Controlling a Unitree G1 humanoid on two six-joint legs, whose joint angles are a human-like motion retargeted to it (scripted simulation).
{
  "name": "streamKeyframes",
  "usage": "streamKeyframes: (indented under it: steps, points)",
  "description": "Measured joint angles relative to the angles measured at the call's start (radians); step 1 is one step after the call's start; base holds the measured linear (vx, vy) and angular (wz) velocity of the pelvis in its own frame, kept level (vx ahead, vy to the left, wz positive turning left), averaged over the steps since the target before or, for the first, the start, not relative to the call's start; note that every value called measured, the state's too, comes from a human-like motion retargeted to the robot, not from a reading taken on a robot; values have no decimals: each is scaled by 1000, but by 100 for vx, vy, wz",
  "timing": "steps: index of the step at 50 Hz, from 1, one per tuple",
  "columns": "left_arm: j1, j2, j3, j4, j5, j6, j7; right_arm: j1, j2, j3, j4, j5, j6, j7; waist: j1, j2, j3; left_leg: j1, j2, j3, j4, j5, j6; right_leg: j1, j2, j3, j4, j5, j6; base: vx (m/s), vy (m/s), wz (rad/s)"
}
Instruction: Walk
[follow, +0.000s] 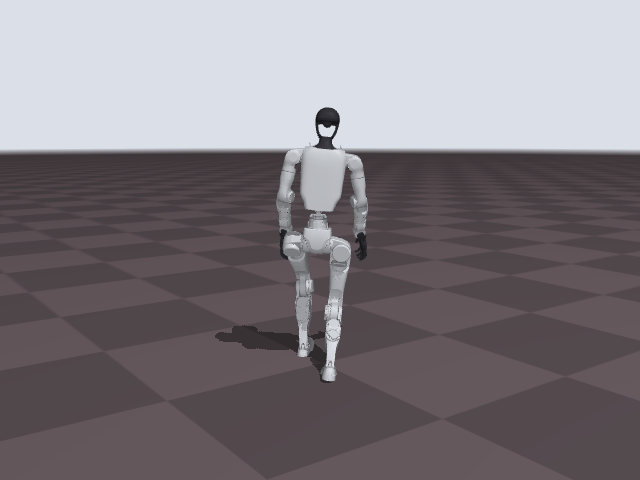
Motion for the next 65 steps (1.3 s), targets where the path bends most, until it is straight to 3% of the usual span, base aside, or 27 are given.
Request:
streamKeyframes:
  steps: [3,6,8,10,13,17,20,25,28,31,33,35,36,38,42,45,50,53,56,58,60,62,65]
  points:
    - [-15,10,-5,11,15,5,9,41,3,14,36,-13,7,29,-19,-94,-10,47,-129,45,-4,27,43,6,-122,30,178,56,81,6,6,25]
    - [-34,22,-3,4,35,11,31,75,10,28,60,-19,11,55,-44,-172,-21,106,-240,64,-56,29,81,-56,-219,70,398,273,186,0,4,12]
    - [-53,35,4,-12,46,11,51,86,14,34,64,-26,13,60,-64,-200,-24,152,-282,62,-91,15,100,-137,-267,87,551,418,224,0,0,0]
    - [-77,48,12,-28,50,10,78,88,14,34,58,-39,13,49,-82,-204,-20,208,-295,50,-124,-9,111,-235,-312,90,675,464,208,-2,5,-24]
    - [-117,57,26,-47,43,9,119,92,11,31,41,-56,9,20,-109,-182,-10,305,-277,27,-170,-48,109,-393,-366,76,758,368,130,-1,6,-34]
    - [-161,50,48,-66,31,7,157,107,8,23,22,-52,9,-8,-138,-139,4,428,-234,0,-222,-94,95,-576,-369,34,639,220,68,0,2,-30]
    - [-186,41,49,-76,32,-6,163,124,8,12,17,-41,11,-16,-144,-113,4,512,-200,-19,-278,-107,85,-669,-318,9,410,159,73,0,-2,-31]
    - [-202,28,34,-85,74,-33,149,148,3,-10,19,-41,8,-18,-116,-54,-26,582,-108,-34,-299,-135,57,-723,-129,29,8,146,103,-1,-3,-45]
    - [-168,14,22,-70,93,-37,144,160,4,-4,31,-41,6,-21,-106,-25,-16,629,-66,-48,-182,-169,26,-677,-61,22,31,181,81,0,-4,-23]
    - [-110,3,15,-37,105,-36,140,164,-1,8,44,-32,-2,-35,-89,63,2,652,59,-57,49,-170,-48,-596,62,-35,73,219,30,2,-5,-33]
    - [-72,2,12,-12,110,-34,135,154,-8,15,41,-25,-7,-42,-73,133,5,632,167,-63,234,-81,-129,-542,152,-81,70,224,-15,0,-6,-39]
    - [-42,4,9,5,113,-27,132,136,-19,24,25,-28,-11,-47,-55,175,11,560,246,-65,426,95,-204,-494,210,-106,58,206,-59,-6,-5,-26]
    - [-35,7,9,7,111,-23,133,120,-25,31,16,-35,-14,-51,-44,180,14,508,273,-61,507,158,-213,-471,222,-108,52,190,-75,-6,-5,-15]
    - [-27,17,8,5,102,-16,136,82,-37,44,-1,-53,-17,-61,-21,175,20,396,321,-49,643,207,-194,-424,234,-100,36,159,-95,-5,-6,-4]
    - [-18,33,13,-25,64,-18,156,-5,-52,71,-35,-82,-27,-76,20,126,34,177,353,-10,696,76,-79,-314,219,-57,-4,104,-86,-2,-3,2]
    - [-2,31,23,-51,25,-27,168,-60,-55,83,-76,-77,-35,-82,38,85,46,57,309,26,537,-15,-32,-222,186,-26,-35,62,-65,0,0,0]
    - [18,15,30,-64,1,-37,171,-119,-40,84,-137,-58,-47,-83,30,34,28,-37,161,37,17,-60,-45,-97,106,-3,-142,40,-36,0,0,0]
    - [19,12,13,-65,21,-32,169,-116,-23,88,-142,-62,-43,-70,16,-8,10,-25,69,42,-126,-30,-32,-66,44,10,-96,14,-18,0,0,0]
    - [4,12,-12,-49,46,-25,173,-74,-3,100,-106,-74,-38,-48,7,-72,10,11,-21,75,-68,32,2,-24,-39,31,53,-5,25,1,1,7]
    - [-12,11,-27,-43,60,-20,180,-32,5,114,-72,-84,-30,-32,-6,-116,9,29,-90,95,-8,43,30,-9,-101,40,192,48,81,3,4,30]
    - [-40,18,-35,-43,83,-14,195,3,15,125,-32,-90,-29,-6,-25,-200,-1,96,-202,120,-81,64,63,-45,-209,72,359,202,173,0,5,30]
    - [-68,31,-34,-62,105,-14,218,30,20,133,-12,-103,-24,3,-51,-241,1,163,-265,115,-134,54,84,-124,-277,91,528,370,226,0,0,0]
    - [-122,51,-24,-92,119,-17,259,57,11,130,-10,-131,-20,-13,-87,-239,12,280,-284,86,-198,13,96,-276,-354,92,697,410,189,0,4,-15]
